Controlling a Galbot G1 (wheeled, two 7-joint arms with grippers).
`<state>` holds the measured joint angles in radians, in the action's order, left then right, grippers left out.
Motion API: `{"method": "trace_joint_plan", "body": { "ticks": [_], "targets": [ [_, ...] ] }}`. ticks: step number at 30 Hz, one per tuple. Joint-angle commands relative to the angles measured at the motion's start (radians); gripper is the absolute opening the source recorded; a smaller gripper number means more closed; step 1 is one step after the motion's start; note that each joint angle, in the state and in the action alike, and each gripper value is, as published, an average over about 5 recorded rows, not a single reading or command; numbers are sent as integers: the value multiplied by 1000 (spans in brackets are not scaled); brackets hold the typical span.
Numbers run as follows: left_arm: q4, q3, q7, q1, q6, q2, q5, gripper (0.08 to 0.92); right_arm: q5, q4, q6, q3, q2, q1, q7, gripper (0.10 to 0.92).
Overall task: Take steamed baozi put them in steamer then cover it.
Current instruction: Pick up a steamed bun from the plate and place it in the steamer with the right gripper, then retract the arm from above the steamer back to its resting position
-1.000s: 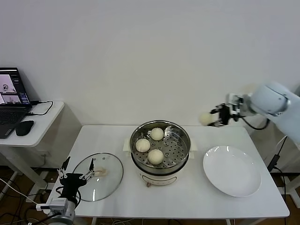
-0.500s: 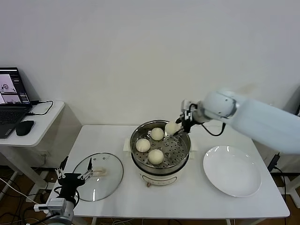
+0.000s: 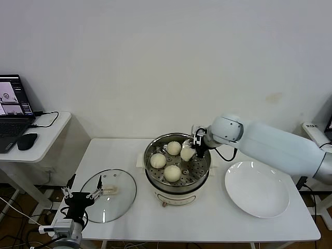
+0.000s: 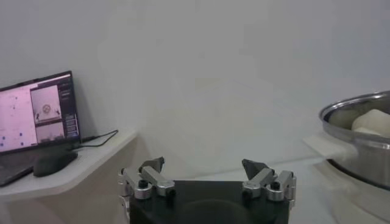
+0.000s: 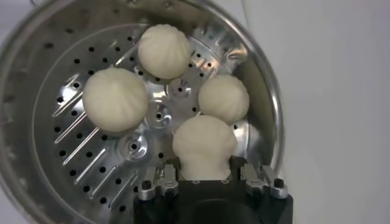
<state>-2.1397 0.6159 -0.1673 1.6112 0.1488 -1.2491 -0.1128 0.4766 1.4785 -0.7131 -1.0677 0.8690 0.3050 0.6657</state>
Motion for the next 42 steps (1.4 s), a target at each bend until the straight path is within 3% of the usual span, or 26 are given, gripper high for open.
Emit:
{"method": "trace_joint_plan", "body": {
  "ticks": [1,11,19,25,31,36,42],
  "targets": [
    [1,-1,0,-1,1,1,0,823,-9,-18,-14,0,16,-29,-15,570],
    [2,4,1,-4,0,5,-4,823,26,125,-11,136,-110,-3,-64,809],
    [9,-3,0,-12,-5,1,-3,823,205,390,157,295,-404,-166,-371,823],
    [25,-9,1,-20,-30,-2,0,823,153,472,473,885,-513,-825,-615,823],
    [41,-31,-1,-29,-65,-14,31,823,35,444,681,1484,-274,-1380,-694,823],
    [66,-48,-6,-36,-110,-21,98,823,-75,419,809,1753,27,-1570,-624,822],
    [149,-61,1,-62,-158,-8,341,823,-77,375,842,1916,314,-1675,-517,823]
  ]
}}
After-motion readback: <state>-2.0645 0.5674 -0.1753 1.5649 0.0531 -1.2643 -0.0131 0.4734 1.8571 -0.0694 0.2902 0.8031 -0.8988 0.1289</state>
